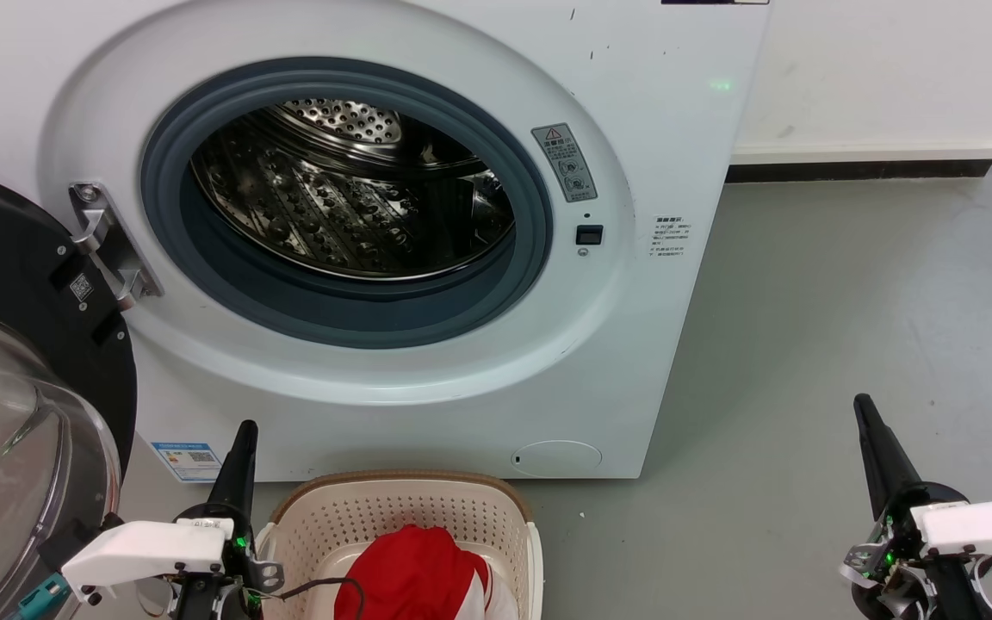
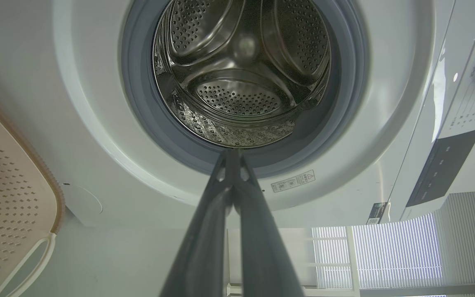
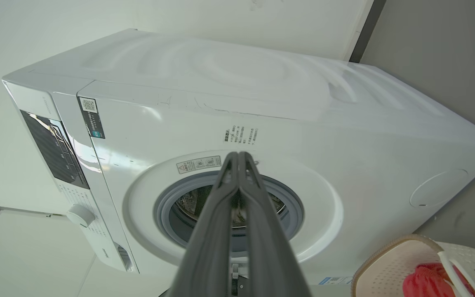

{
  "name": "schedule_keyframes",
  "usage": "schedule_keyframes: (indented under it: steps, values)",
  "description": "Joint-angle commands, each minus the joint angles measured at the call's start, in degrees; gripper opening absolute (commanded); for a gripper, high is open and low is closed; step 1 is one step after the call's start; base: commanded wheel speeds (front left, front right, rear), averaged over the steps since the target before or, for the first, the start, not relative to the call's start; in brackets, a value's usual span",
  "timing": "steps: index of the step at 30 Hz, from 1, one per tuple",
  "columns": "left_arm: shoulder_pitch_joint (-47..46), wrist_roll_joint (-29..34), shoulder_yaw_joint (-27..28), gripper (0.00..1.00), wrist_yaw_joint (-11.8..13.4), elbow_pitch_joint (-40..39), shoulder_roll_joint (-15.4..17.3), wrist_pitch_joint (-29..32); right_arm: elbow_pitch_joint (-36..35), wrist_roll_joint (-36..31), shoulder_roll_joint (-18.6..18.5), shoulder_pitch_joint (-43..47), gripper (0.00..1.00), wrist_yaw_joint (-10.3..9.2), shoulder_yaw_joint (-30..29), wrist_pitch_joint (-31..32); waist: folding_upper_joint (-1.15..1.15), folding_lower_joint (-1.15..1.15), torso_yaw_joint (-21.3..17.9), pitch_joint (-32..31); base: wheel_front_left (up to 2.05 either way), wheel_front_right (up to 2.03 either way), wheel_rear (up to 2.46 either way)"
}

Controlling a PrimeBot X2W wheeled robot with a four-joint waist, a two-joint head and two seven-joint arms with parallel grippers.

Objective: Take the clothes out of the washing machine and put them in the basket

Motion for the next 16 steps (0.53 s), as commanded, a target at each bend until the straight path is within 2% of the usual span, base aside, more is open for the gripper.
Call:
schedule_keyframes:
  steps: [1,16]
  values:
    - [-0.93,-1.44,0.28,0.00,-0.44,0.12,-0.04,0.45,0.21,1.51,-0.02,-1.07,0.00,-0.01,-0.23,0.35,0.00,0.00,0.03,0.01,0.00,0.00,0.00]
    - [-1.86,-7.56,0.61,0.00,-1.32,0.75,-0.09,1.98,1.32,7.30,0.18,-2.07,0.00,-0.02,-0.82,2.09,0.00,0.00,0.23,0.10,0.00,0.00,0.00]
